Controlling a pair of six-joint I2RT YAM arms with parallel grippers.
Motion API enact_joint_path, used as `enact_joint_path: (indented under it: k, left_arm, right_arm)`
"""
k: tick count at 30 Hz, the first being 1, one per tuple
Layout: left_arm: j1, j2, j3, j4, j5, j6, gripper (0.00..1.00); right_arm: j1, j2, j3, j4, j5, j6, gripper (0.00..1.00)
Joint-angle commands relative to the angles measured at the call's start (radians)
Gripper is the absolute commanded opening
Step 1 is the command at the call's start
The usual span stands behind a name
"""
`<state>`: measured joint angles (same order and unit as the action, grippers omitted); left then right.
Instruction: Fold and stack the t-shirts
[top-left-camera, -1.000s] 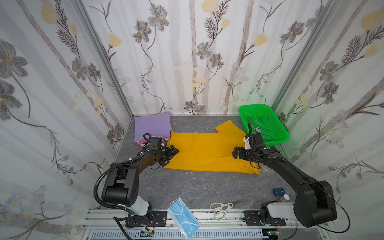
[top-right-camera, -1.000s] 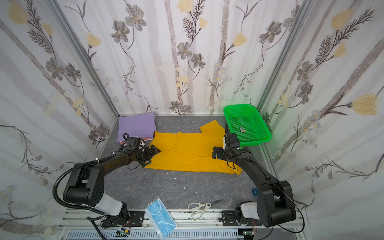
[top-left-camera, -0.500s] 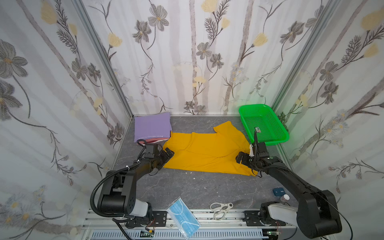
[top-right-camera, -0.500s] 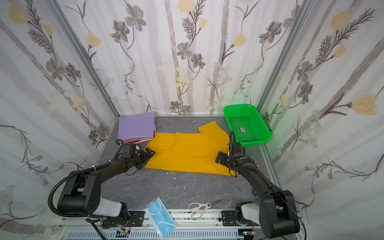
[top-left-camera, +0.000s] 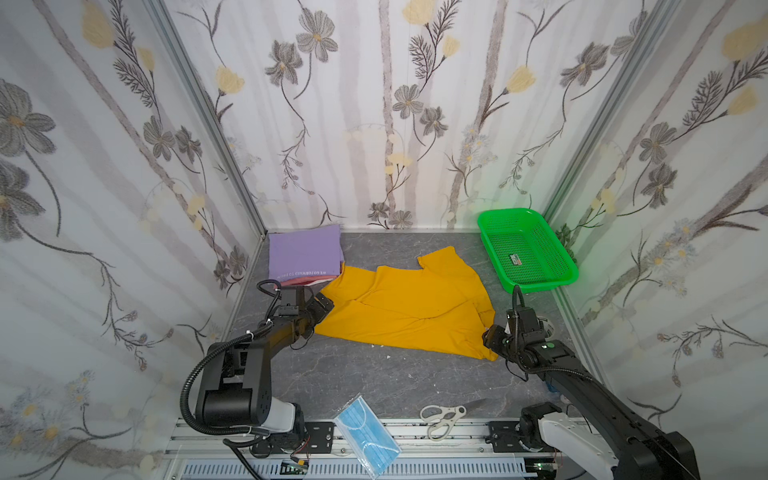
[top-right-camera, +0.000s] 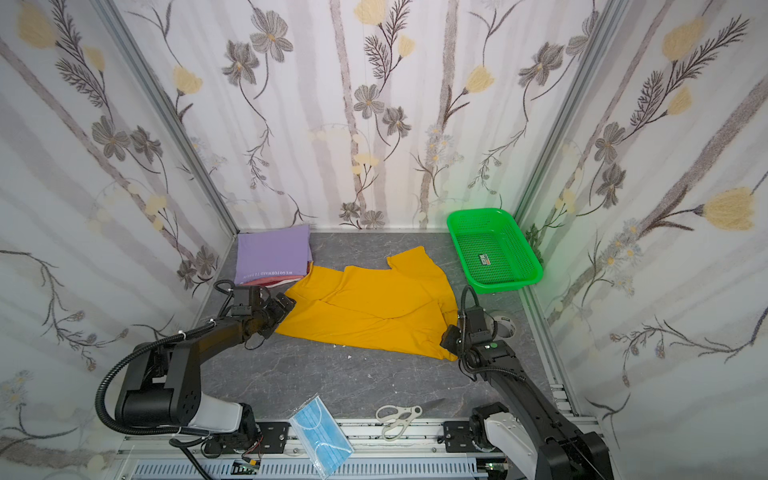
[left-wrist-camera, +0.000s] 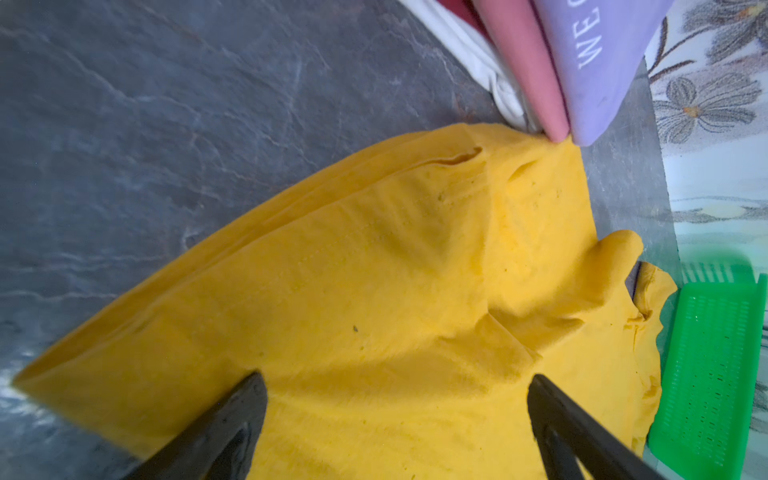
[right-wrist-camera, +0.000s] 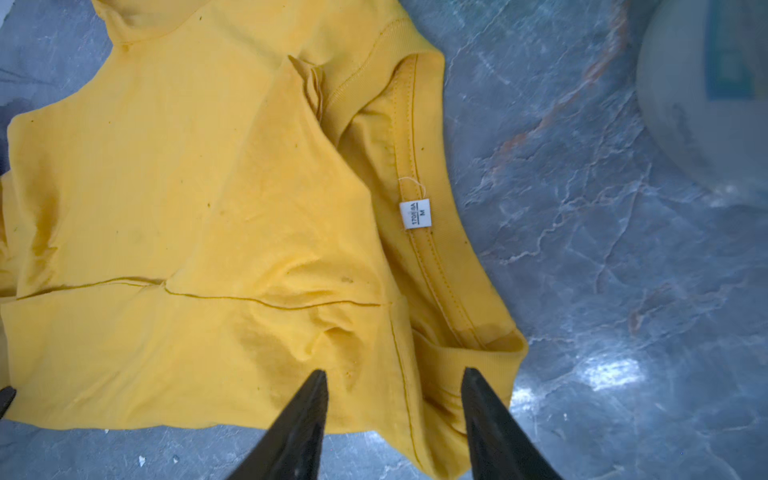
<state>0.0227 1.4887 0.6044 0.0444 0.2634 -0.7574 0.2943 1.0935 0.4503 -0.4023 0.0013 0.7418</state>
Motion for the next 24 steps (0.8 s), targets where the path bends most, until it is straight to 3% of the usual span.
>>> enact_joint_path:
  k: [1, 6, 11, 13, 20, 21, 24]
  left_arm:
    - [0.009, 0.028, -0.008, -0.192, -0.056, 0.0, 1.0]
    - [0.013, 0.02, -0.002, -0.193, -0.049, -0.003, 1.0]
    - [0.015, 0.02, -0.005, -0.193, -0.046, -0.002, 1.0]
    - [0.017, 0.015, -0.006, -0.198, -0.05, 0.0, 1.0]
    - [0.031, -0.003, 0.005, -0.203, -0.054, -0.007, 1.0]
    - [0.032, -0.005, 0.007, -0.205, -0.053, -0.007, 1.0]
    - [0.032, -0.016, 0.008, -0.213, -0.053, -0.005, 1.0]
  right_arm:
    - [0.034, -0.004, -0.036, 0.023, 0.028, 0.098, 0.48]
    - [0.08, -0.018, -0.082, 0.051, 0.058, 0.157, 0.4]
    - [0.089, -0.022, -0.077, 0.03, 0.079, 0.156, 0.08]
    - [0.092, -0.043, -0.056, -0.013, 0.119, 0.151, 0.0]
    - [0.119, -0.134, 0.086, -0.22, 0.345, 0.16, 0.0]
    - [0.119, -0.136, 0.097, -0.224, 0.356, 0.154, 0.06]
    - [0.121, -0.126, 0.134, -0.25, 0.381, 0.146, 0.39]
